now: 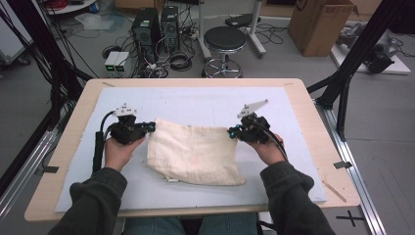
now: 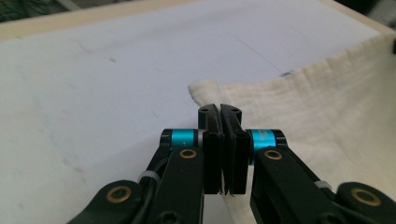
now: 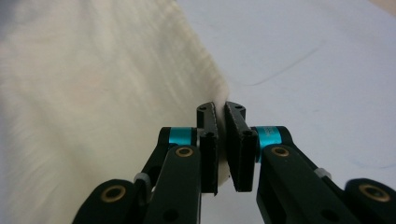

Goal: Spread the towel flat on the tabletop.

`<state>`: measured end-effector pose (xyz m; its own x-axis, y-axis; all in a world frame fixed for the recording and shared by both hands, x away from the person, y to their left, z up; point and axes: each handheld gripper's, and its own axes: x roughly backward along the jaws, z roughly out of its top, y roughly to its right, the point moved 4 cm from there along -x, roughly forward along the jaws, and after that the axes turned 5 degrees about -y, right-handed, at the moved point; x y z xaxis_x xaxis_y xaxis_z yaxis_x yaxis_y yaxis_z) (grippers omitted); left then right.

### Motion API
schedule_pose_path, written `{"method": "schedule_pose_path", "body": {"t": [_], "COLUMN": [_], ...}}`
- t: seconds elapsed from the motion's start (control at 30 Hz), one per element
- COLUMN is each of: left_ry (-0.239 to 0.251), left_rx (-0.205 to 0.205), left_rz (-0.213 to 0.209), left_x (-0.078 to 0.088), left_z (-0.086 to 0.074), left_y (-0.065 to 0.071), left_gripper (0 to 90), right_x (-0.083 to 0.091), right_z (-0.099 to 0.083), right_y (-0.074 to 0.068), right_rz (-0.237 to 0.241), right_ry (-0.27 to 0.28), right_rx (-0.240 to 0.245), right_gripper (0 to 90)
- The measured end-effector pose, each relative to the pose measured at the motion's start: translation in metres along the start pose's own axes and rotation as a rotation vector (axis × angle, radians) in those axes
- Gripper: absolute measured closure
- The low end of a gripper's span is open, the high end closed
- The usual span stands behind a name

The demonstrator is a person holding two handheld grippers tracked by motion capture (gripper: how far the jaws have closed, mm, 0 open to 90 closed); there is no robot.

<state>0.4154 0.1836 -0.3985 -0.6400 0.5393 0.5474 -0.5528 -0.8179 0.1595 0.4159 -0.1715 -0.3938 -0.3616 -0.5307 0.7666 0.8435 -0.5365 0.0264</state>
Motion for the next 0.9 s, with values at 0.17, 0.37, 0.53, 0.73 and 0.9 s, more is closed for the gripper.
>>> {"method": "schedule_pose_path", "body": {"t": [0.17,0.37,0.53,0.73,0.9], "left_ry": [0.052,0.011,-0.003,-0.026,-0.039], "left_rx": [0.065,0.02,-0.034,-0.09,-0.15], "left_rz": [0.114,0.025,-0.043,-0.096,-0.116], "left_x": [-0.028,-0.029,-0.02,-0.003,0.011], "left_z": [0.049,0.036,0.01,-0.018,-0.034], "left_y": [-0.025,-0.018,-0.003,0.017,0.034], "left_gripper": [63.5,60.5,60.1,59.6,58.1], "right_x": [-0.005,-0.013,-0.013,0.001,0.012], "right_z": [0.047,0.04,0.014,-0.008,-0.021], "right_y": [0.066,0.064,0.042,0.014,-0.006], "right_rz": [-0.19,-0.134,-0.044,0.023,0.039], "right_ry": [0.069,0.064,0.085,0.106,0.139], "right_rx": [-0.163,-0.154,-0.131,-0.104,-0.066], "right_gripper": [66.3,60.9,58.9,55.4,55.0]}}
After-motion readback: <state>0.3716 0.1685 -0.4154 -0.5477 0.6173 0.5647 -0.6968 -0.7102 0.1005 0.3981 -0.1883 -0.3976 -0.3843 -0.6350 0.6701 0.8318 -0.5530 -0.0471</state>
